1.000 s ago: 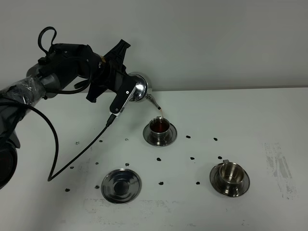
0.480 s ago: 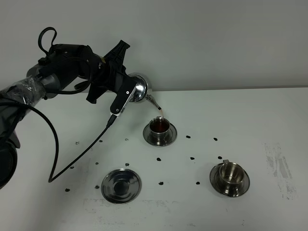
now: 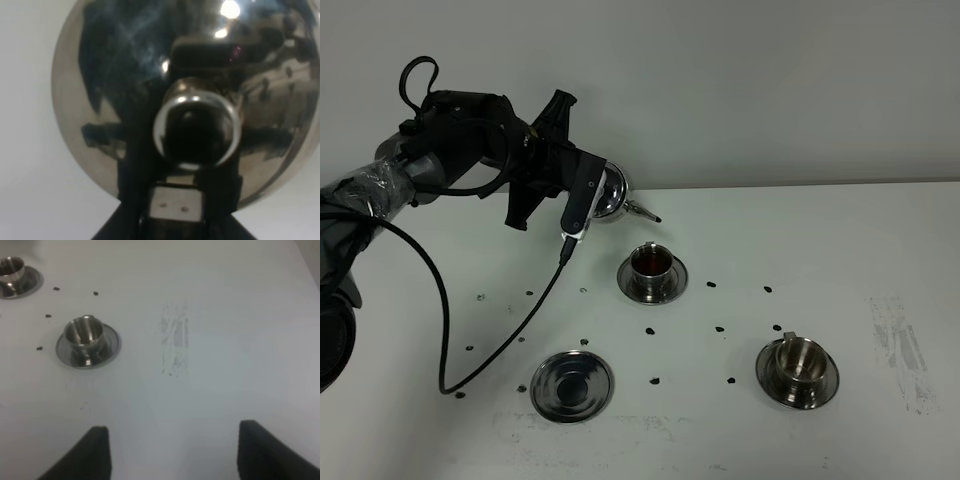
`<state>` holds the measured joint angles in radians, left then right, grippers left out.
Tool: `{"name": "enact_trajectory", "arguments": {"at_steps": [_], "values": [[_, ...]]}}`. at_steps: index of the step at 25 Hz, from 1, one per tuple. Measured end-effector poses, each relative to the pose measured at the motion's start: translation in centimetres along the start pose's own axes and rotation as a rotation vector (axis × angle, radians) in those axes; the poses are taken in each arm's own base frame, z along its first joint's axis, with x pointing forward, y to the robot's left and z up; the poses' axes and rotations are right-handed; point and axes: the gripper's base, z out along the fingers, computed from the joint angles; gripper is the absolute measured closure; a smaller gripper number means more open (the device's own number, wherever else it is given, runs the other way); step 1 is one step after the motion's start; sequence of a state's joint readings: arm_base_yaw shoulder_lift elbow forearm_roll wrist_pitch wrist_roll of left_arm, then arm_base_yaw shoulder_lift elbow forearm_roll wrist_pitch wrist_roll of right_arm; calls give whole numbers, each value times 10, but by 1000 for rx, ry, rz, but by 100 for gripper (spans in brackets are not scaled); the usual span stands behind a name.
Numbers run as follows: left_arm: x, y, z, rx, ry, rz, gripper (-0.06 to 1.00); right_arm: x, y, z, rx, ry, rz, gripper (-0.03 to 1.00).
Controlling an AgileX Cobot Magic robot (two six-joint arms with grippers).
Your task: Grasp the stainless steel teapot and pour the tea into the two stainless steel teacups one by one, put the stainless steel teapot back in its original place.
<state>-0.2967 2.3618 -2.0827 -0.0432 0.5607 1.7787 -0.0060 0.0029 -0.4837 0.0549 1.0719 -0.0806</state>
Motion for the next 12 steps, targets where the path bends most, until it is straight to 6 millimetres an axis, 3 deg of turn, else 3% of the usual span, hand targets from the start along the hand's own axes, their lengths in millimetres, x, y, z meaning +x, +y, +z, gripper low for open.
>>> {"name": "enact_trajectory", "arguments": {"at_steps": [7, 12], "values": [[-1, -9, -5, 131, 2, -228, 68, 0, 0, 0, 0, 0, 0, 41], [0, 3, -26, 117, 16, -550, 68, 0, 0, 0, 0, 0, 0, 41]]}}
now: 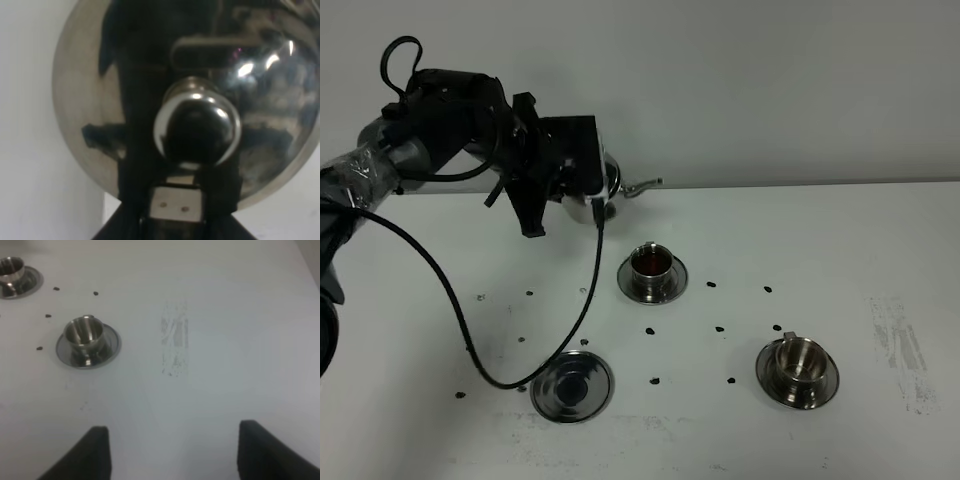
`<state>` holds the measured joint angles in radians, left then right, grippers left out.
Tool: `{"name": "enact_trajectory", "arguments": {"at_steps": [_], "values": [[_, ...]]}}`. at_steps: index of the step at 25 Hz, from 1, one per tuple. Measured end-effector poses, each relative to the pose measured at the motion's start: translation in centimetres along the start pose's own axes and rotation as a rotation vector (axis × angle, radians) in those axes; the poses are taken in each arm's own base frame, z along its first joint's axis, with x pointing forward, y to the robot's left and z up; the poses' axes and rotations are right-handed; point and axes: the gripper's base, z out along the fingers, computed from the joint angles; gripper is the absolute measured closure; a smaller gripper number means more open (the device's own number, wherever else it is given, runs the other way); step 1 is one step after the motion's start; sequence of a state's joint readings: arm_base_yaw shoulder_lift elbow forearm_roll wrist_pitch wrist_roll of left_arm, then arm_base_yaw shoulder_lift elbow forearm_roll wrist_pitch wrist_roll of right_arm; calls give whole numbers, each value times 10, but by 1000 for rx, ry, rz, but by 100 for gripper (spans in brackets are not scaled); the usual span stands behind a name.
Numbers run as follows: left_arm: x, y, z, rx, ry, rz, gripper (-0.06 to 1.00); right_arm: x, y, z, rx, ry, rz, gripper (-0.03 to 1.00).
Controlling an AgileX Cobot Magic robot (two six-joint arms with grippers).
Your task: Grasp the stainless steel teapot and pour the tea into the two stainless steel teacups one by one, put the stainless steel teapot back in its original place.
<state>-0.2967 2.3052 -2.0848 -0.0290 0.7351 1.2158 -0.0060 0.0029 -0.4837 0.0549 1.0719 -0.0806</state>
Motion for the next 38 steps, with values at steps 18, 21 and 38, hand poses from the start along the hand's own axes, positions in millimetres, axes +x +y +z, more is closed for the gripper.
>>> {"name": "enact_trajectory", "arguments": {"at_steps": [18, 21, 38], "values": [[10, -33, -6, 233, 212, -938, 68, 0, 0, 0, 0, 0, 0, 41], [15, -45, 9, 251, 235, -940, 68, 0, 0, 0, 0, 0, 0, 41], [11, -55, 29, 253, 187, -950, 68, 0, 0, 0, 0, 0, 0, 41]]}}
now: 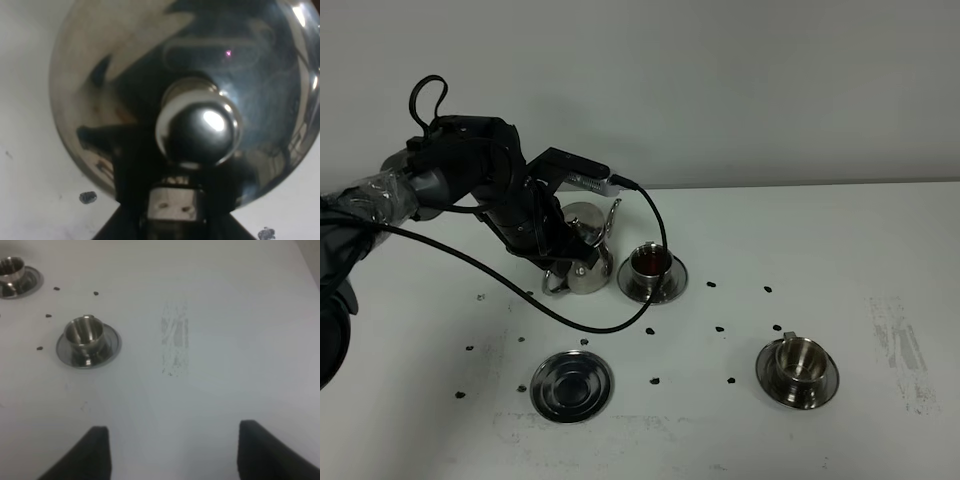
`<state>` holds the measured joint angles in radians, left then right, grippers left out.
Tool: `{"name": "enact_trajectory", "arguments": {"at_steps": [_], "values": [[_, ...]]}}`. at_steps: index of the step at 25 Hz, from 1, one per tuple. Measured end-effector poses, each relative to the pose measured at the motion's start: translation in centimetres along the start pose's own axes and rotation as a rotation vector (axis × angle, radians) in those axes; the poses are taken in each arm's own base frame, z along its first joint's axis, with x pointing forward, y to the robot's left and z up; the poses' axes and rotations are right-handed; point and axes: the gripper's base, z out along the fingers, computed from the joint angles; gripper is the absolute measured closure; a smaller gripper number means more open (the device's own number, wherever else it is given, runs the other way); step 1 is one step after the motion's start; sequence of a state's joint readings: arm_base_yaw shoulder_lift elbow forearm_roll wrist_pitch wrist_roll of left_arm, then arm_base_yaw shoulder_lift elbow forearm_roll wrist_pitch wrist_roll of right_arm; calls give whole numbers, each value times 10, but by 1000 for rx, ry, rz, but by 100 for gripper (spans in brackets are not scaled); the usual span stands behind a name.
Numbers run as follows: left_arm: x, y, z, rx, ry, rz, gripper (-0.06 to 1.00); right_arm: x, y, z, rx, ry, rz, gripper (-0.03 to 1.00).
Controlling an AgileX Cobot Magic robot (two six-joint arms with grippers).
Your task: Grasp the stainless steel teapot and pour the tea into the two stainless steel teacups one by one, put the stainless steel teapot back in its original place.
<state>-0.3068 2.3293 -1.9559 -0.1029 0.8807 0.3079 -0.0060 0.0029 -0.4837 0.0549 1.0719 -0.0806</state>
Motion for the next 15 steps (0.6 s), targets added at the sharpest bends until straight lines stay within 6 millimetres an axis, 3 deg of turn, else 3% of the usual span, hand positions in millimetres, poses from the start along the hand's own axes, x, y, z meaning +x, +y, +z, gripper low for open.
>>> {"name": "enact_trajectory", "arguments": {"at_steps": [10, 15], "values": [[-13, 0, -32, -8, -49, 48, 68, 0, 0, 0, 0, 0, 0, 41], [-30, 2, -56, -26, -105, 146, 68, 0, 0, 0, 0, 0, 0, 41]]}}
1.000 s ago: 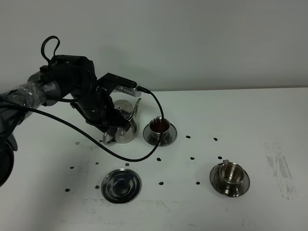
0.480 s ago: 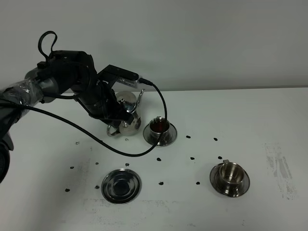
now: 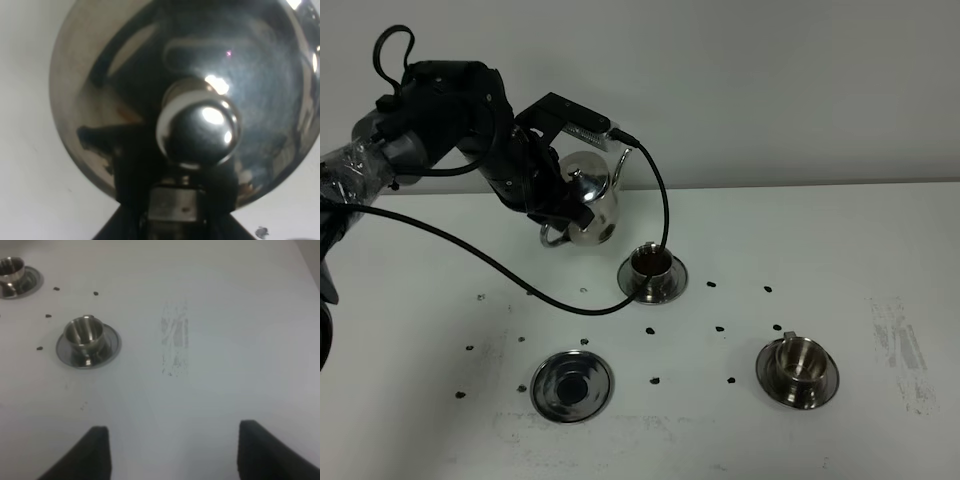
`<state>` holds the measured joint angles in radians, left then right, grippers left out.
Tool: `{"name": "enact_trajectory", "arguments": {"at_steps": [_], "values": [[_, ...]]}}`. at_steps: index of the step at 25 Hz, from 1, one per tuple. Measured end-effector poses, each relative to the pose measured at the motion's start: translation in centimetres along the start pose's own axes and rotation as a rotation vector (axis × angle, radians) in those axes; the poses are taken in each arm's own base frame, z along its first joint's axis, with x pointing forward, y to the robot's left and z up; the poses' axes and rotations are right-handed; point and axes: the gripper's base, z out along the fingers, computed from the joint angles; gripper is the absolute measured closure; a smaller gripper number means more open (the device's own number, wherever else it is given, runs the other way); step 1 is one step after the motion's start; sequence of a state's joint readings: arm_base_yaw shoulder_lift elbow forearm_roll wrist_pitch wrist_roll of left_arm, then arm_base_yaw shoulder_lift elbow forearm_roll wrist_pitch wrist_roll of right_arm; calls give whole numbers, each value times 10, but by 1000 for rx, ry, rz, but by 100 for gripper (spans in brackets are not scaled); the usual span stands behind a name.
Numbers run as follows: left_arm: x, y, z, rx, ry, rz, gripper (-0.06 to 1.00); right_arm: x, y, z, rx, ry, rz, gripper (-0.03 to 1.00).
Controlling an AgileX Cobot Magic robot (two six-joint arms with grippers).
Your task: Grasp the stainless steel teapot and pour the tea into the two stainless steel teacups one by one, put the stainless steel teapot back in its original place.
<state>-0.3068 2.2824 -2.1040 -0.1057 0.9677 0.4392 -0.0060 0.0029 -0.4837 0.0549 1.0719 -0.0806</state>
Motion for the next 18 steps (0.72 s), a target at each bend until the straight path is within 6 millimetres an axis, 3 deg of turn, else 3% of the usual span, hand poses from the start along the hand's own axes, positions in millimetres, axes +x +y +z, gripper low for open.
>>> {"name": "enact_trajectory", "arguments": {"at_steps": [7, 13, 18], "values": [[-17, 4, -22, -28, -61, 264, 68, 0, 0, 0, 0, 0, 0, 41], [-22, 4, -24, -59, -92, 512, 68, 0, 0, 0, 0, 0, 0, 41], [-35, -10, -22, -87, -186, 671, 68, 0, 0, 0, 0, 0, 0, 41]]}}
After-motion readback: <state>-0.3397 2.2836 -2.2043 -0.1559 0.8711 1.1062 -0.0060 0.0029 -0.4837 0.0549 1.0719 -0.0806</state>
